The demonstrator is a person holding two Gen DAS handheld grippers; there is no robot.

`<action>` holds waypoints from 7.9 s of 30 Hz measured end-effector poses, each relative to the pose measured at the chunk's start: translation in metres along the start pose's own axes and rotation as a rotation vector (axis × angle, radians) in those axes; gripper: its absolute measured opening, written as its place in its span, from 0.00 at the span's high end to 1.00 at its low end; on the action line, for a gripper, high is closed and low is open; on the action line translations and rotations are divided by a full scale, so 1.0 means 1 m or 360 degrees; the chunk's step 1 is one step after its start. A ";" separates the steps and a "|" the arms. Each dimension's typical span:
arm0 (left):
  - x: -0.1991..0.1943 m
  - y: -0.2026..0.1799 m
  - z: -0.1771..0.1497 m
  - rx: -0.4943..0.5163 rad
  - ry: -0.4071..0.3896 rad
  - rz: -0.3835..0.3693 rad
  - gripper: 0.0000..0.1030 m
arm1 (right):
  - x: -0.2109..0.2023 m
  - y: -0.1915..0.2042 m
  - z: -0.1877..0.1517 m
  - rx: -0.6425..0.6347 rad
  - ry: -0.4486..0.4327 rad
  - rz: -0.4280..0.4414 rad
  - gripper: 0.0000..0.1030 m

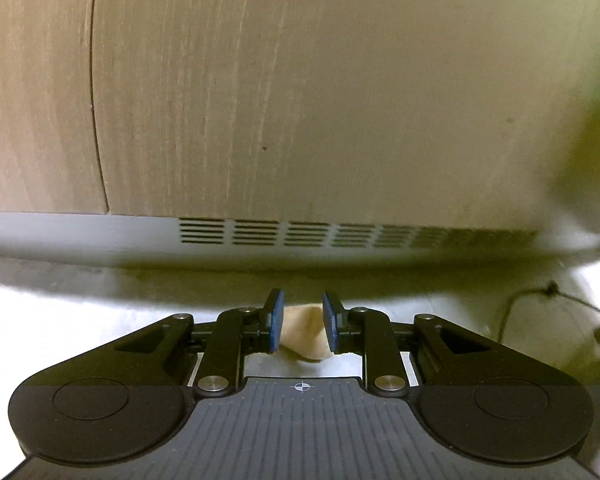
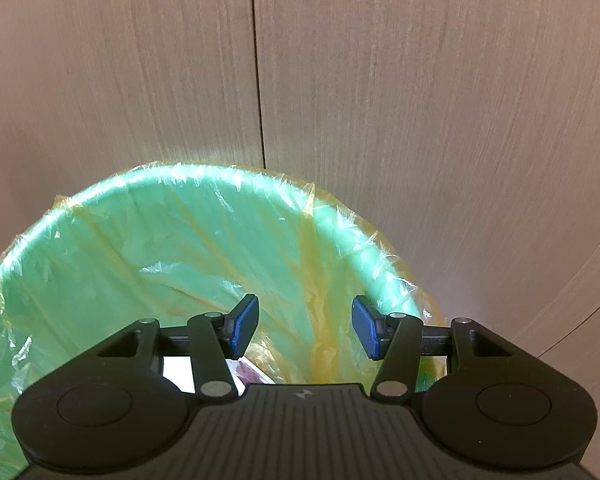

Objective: Collect trash
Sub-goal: 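Lower the ginger root in the left gripper into the green bin and release, then raise both tools back up to the counter, then grasp the green packet with the left gripper while the right gripper grasps the garlic bulb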

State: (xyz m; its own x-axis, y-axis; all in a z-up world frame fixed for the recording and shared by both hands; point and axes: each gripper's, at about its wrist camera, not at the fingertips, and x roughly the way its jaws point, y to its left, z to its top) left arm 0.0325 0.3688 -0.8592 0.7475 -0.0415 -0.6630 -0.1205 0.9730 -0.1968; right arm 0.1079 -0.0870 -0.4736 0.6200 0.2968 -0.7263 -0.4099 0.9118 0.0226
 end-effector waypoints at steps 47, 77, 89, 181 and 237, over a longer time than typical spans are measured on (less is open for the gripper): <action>0.026 -0.067 -0.026 0.0219 0.0132 0.0068 0.39 | 0.018 0.030 0.007 -0.0389 0.0219 0.0043 0.42; -0.295 -0.347 0.305 -0.0547 0.0907 -0.0077 0.42 | -0.159 -0.025 0.139 -0.0334 0.0329 0.0282 0.42; -0.391 -0.339 0.429 -0.0445 0.0517 -0.0279 0.43 | -0.249 -0.056 0.203 -0.0503 -0.0069 -0.0004 0.42; -0.281 -0.489 0.699 -0.0067 0.0192 0.0138 0.72 | -0.092 -0.175 0.421 -0.0193 -0.0266 0.0229 0.30; -0.418 -0.435 0.640 -0.0354 -0.0109 -0.0007 0.88 | -0.140 -0.158 0.417 -0.0148 -0.0310 0.0426 0.47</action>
State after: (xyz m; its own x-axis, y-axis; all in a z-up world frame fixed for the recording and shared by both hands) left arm 0.1904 0.1080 -0.0335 0.7902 -0.0226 -0.6125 -0.2526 0.8984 -0.3592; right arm 0.3651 -0.1537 -0.0890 0.5948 0.5788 -0.5579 -0.6290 0.7672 0.1253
